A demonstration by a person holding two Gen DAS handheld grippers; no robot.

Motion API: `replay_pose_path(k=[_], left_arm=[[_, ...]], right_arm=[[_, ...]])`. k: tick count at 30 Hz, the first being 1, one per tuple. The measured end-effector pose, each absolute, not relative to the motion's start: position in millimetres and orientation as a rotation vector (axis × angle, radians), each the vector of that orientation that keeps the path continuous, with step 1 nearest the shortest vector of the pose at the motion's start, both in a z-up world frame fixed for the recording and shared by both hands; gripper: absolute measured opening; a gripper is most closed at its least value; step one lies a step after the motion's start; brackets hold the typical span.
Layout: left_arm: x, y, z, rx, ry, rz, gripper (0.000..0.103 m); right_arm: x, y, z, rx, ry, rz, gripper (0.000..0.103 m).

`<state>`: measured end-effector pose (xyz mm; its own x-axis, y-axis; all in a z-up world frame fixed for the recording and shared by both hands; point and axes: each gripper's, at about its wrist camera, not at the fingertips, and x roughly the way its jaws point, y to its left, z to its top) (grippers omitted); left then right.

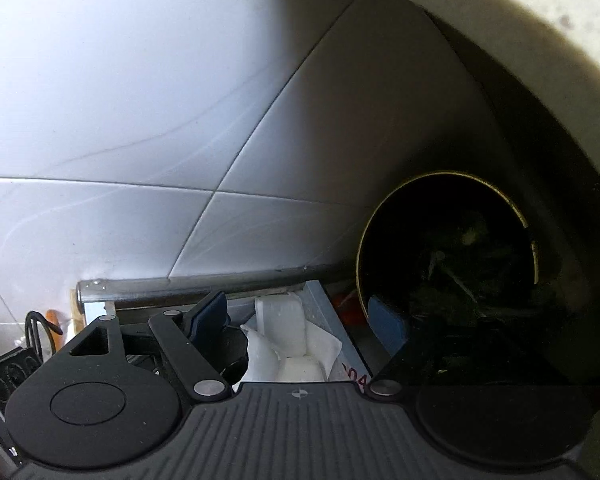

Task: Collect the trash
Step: 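Lower both tools into the black bin and open them, then move both open tools up from the bin back over the orange peels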

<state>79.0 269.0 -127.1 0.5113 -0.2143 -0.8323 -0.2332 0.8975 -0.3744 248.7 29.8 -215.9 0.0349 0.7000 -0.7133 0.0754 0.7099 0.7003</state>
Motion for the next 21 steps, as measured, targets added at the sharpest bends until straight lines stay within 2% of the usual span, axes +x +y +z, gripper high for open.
replay_pose_path(k=[9, 21], left_arm=[[80, 265, -126, -0.444, 1.036, 0.009, 0.049], [79, 258, -121, -0.365, 1.016, 0.027, 0.049]], right_arm=[[239, 2, -191, 0.707, 1.419, 0.53, 0.084], [211, -20, -148, 0.614, 1.302, 0.538, 0.087]])
